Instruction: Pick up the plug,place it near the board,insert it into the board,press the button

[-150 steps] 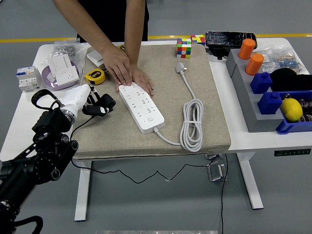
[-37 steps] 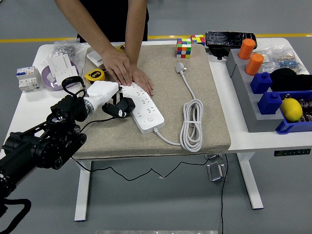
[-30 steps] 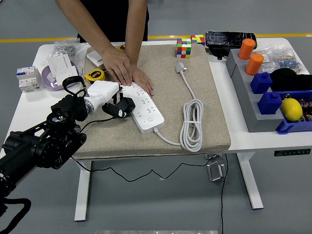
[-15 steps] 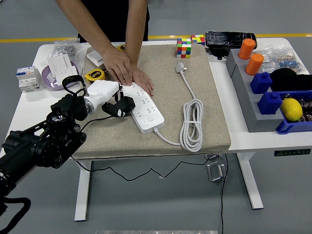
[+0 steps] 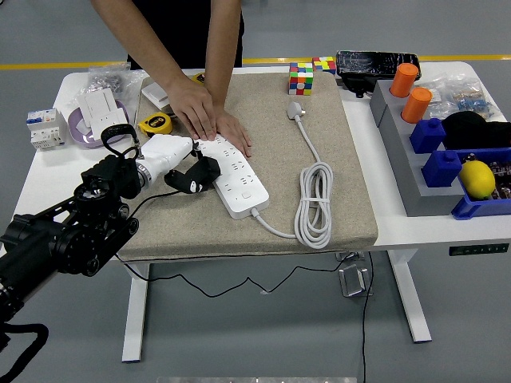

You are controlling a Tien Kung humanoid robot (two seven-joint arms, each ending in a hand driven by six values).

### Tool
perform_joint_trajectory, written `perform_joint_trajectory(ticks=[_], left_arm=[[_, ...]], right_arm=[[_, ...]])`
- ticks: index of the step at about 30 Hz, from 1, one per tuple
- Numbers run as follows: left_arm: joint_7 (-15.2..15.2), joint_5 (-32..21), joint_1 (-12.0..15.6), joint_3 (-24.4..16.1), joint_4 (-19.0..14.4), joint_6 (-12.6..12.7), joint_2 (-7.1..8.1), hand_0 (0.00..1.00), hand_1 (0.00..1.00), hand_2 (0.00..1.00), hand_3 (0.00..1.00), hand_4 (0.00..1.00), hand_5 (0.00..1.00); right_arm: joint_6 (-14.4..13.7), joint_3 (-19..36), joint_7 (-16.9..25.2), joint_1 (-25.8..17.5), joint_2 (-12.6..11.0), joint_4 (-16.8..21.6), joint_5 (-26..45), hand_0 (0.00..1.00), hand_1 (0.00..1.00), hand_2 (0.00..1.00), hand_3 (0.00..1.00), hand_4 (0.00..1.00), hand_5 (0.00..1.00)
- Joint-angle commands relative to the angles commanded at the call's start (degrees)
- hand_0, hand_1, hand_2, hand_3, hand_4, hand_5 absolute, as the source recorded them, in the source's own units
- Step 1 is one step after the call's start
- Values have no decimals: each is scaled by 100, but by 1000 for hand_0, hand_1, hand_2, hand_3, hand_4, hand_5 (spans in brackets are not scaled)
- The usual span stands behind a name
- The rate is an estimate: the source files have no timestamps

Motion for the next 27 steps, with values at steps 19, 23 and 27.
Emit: perform_joint_trajectory(ticks=[19, 23, 27], left_arm=[[-42, -250, 6, -274, -6, -491, 39, 847, 957, 957, 998, 998, 580], [-31, -342, 5, -356, 12, -342, 25, 847, 957, 957, 998, 998, 580], [-29, -337, -11, -387, 33, -313, 18, 852, 959, 958, 998, 998, 602]], right_arm=[[2, 55, 2, 1, 17, -7, -2, 938, 902, 832, 834, 998, 998], [2, 57, 2, -3, 20, -9, -1, 938, 902, 832, 834, 998, 998], [0, 62, 2, 9, 21, -7, -6, 938, 902, 831, 834, 998, 998]])
